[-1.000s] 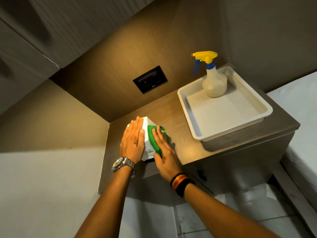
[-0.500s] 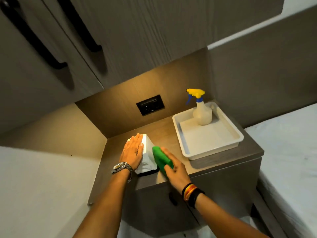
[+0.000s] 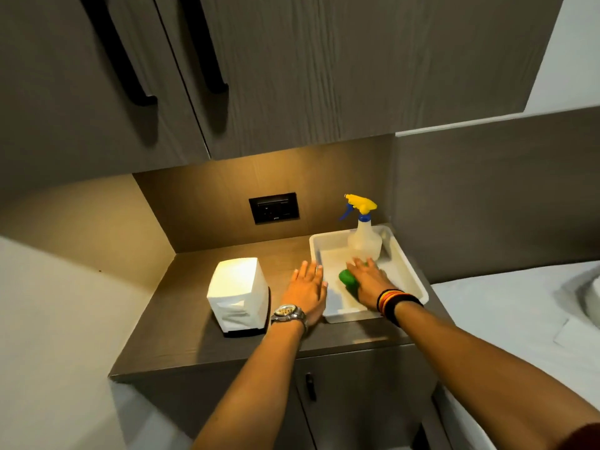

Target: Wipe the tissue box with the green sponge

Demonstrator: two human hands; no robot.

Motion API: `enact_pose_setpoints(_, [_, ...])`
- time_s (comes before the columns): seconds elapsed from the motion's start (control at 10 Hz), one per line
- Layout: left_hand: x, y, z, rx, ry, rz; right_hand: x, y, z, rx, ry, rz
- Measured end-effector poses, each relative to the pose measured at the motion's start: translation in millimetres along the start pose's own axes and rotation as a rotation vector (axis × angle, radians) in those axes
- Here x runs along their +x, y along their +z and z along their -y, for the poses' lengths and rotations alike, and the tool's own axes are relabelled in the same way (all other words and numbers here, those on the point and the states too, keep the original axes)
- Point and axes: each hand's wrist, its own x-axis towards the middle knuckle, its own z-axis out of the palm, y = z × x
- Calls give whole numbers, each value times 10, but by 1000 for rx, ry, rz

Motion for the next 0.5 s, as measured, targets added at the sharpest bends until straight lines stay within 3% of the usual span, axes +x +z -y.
enact_pose_setpoints(0.1, [6,297,-96,1,-14,52,55,23,14,-23,19,338])
enact_pose_setpoints(0.2, [-17,422,-63,-47,-30,22,112,15,-30,67,75,444])
enact_pose_setpoints(0.3, [3,410,-60,-19,-18,16,129,164,-48,-5,81,472])
enact_pose_setpoints(0.4, [-91,271,-46,1,-28,-43,13,184,19,-17,84,349])
enact_pose_setpoints(0.5, [-196,40,-116,-14,45,-190,-310,127,20,20,-30,49])
